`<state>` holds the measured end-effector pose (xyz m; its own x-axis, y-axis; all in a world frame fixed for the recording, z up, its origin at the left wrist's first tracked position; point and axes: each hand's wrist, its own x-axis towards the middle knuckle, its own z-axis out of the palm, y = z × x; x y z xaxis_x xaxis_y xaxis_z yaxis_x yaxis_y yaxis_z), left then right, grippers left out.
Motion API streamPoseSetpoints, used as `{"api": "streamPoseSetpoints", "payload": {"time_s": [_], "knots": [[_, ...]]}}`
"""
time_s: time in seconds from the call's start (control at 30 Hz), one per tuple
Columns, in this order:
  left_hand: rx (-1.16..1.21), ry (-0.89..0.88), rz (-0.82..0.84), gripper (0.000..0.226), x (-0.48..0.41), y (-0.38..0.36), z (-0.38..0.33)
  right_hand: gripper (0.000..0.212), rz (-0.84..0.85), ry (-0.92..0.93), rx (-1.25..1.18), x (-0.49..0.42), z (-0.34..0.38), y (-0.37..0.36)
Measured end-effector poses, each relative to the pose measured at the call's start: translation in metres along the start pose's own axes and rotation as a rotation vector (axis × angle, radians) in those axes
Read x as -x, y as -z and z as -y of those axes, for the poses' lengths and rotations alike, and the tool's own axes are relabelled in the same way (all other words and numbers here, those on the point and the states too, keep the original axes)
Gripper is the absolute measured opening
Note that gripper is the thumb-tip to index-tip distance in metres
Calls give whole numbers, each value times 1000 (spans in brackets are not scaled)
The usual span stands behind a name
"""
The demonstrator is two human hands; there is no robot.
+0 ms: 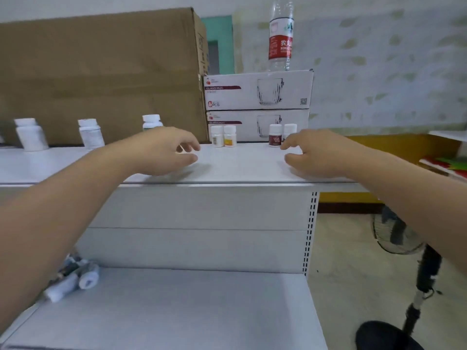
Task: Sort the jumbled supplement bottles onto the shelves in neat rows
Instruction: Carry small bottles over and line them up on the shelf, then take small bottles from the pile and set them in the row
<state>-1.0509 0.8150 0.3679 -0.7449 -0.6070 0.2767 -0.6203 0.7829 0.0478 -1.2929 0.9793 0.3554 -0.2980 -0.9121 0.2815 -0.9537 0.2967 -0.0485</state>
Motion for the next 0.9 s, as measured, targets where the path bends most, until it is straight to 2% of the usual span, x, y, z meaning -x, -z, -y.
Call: {"api": "streamPoseSetpoints", "payload": {"time_s": [0.3, 0.5, 0.73, 0.9], "knots": [[-109, 204, -177, 35, 167, 9, 104, 39, -97, 263, -106, 10, 164, -25], [-110, 438, -94, 39, 292, 7, 183, 41, -121, 434, -177, 29, 292, -62], [-39, 716, -85, 38, 446, -24, 273, 40, 10, 509, -275, 71, 428, -153], [84, 967, -152, 36, 530, -66, 319, 39, 154, 534, -340, 85, 510, -223]]}}
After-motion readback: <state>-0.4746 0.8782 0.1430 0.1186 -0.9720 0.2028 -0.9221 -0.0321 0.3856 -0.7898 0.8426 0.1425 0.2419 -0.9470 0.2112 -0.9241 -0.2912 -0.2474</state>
